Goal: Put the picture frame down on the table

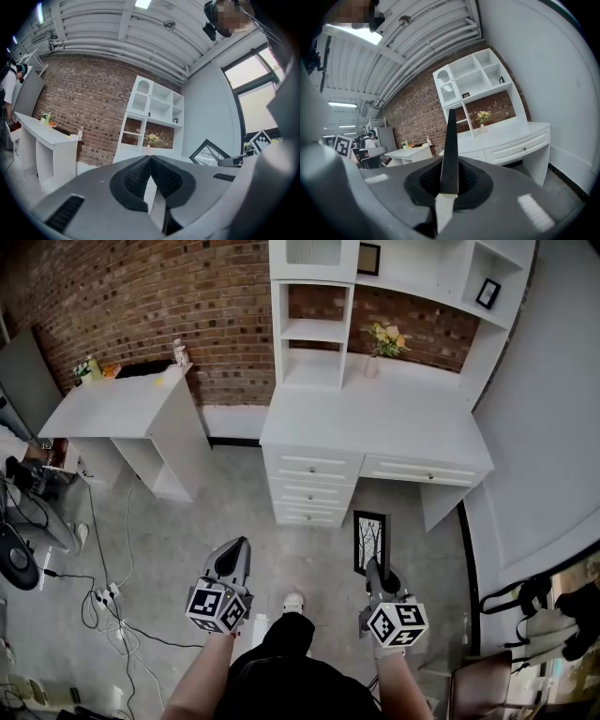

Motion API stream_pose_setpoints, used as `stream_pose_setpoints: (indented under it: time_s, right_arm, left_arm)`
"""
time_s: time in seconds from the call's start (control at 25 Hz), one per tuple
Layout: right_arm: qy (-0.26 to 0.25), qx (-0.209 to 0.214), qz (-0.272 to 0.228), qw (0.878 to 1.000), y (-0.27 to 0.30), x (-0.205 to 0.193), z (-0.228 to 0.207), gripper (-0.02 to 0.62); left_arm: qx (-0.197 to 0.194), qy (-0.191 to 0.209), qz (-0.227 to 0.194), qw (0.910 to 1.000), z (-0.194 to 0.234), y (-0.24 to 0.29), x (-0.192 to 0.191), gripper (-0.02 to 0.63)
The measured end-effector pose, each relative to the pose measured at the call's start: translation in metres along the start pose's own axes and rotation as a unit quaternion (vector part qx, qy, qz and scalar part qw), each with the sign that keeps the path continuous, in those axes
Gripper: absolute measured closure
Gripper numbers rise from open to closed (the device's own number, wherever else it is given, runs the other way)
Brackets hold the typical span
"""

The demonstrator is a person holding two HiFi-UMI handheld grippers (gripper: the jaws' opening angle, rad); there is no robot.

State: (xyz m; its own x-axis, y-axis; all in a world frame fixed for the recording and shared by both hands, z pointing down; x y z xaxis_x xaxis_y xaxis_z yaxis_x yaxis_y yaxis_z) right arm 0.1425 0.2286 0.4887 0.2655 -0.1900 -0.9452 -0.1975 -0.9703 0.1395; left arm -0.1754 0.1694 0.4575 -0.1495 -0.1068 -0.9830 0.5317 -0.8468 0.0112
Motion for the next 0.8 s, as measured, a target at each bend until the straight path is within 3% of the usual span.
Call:
stream_pose_setpoints:
  time_s: [0.8]
  right_arm:
    - [-0.002, -0.007, 0.008, 1.0, 0.116, 0.032, -0.038, 0.577]
  left_arm:
    - [-0.01, -0.004, 0.014, 0.9998, 0.05, 0.118, 0.006, 0.607]
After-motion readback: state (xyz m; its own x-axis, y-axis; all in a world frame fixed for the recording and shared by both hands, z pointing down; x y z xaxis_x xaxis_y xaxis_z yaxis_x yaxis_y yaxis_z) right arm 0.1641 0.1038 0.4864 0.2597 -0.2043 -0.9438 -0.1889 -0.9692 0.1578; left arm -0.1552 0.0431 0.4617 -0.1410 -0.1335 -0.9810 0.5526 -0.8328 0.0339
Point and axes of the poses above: the fingertips, and each gripper's own axes: y forward along the fingers, z to its left, x out of its top, the point moved 5 cm from there along -y, backward along the fingers, and after that the axes turned 2 degrees about -x, right-handed, at the moved point
